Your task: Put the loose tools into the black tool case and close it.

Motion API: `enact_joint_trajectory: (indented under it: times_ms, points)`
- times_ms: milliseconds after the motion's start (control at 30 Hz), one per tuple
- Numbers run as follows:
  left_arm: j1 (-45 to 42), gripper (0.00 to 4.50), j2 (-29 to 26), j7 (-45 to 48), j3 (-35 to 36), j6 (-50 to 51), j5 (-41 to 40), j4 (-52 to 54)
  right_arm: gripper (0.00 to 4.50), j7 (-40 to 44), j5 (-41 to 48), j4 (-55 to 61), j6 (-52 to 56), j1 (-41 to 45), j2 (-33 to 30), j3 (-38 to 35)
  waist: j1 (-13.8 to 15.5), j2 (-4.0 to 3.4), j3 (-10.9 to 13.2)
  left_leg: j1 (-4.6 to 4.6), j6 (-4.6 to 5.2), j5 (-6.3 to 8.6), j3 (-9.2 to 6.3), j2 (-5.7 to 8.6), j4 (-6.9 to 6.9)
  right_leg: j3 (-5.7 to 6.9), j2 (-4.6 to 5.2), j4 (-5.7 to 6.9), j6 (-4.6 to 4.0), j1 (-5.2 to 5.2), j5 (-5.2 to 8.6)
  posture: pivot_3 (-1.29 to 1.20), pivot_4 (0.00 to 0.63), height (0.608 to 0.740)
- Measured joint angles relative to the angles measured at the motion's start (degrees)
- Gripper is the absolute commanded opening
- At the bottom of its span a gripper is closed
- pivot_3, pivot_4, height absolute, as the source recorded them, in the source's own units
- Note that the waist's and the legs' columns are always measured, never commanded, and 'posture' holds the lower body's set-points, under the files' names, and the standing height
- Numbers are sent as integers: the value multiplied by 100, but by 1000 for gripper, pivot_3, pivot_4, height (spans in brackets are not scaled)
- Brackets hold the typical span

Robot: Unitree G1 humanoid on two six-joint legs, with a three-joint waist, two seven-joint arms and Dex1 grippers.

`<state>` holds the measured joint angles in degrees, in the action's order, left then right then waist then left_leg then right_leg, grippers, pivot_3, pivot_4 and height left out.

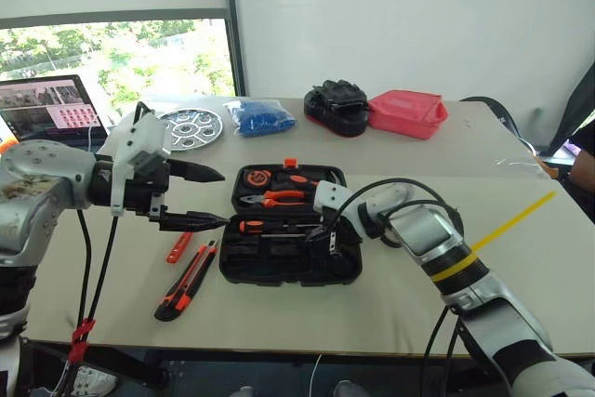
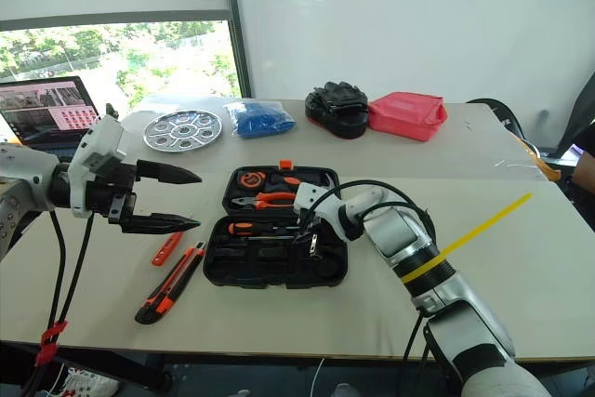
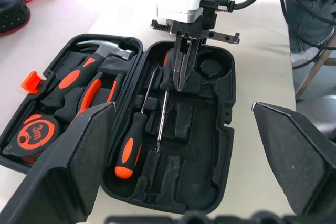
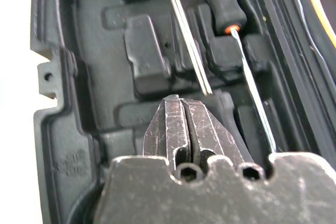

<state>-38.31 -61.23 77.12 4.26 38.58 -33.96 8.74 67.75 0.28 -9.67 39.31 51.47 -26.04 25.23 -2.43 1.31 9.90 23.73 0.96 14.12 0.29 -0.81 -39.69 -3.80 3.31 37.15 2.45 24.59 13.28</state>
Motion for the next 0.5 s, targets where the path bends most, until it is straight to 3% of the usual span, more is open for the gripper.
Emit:
enact_joint_trajectory:
  times_ms: [500]
  points:
    - [-161, 4500, 79, 13, -79, -86, 28, -82, 24, -72, 112, 80, 163, 140, -84, -8, 0, 0, 0, 0, 0, 0, -1, 0, 0, 0, 0, 0, 0, 0, 0, 0, 150, 740]
